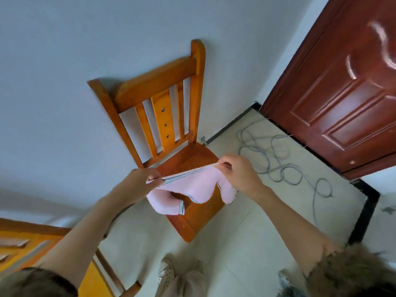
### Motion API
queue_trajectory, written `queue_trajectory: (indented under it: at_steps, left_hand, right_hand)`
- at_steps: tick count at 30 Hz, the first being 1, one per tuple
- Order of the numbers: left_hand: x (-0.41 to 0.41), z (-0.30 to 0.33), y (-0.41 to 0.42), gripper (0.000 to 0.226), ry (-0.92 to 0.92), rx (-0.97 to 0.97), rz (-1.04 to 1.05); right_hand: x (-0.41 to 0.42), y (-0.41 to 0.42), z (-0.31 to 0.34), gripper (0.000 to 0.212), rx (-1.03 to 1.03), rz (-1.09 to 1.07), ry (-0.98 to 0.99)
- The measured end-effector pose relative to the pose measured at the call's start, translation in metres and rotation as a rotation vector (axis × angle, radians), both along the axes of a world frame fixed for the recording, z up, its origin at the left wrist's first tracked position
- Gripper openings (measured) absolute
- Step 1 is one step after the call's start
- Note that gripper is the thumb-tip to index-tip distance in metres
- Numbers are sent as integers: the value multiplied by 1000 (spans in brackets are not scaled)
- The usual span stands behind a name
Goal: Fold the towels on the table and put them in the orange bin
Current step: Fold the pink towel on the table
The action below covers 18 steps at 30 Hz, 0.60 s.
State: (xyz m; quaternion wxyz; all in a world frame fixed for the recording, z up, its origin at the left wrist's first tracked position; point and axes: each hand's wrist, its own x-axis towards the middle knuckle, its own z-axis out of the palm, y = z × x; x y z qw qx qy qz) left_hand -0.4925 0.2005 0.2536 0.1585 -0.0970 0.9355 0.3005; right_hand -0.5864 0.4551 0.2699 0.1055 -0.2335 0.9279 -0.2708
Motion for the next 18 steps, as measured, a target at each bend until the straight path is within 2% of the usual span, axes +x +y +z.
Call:
queue_trajectory:
  at_steps: [3,8,15,18]
  left_hand:
    - [6,58,-7,8,93,27,13]
    - [38,133,-19,14,239,18,118]
    - [123,188,-16,22,401,-109,339]
    - [168,203,-9,13,445,-152,438]
  right_hand:
    - [-2,-4,52,10,-80,-15,35]
    - [-4,-12,119,18,-252,11,117]
    - [20,-28,180,11,-377,221,180]
    - [39,-45,201,9,-415,327,184]
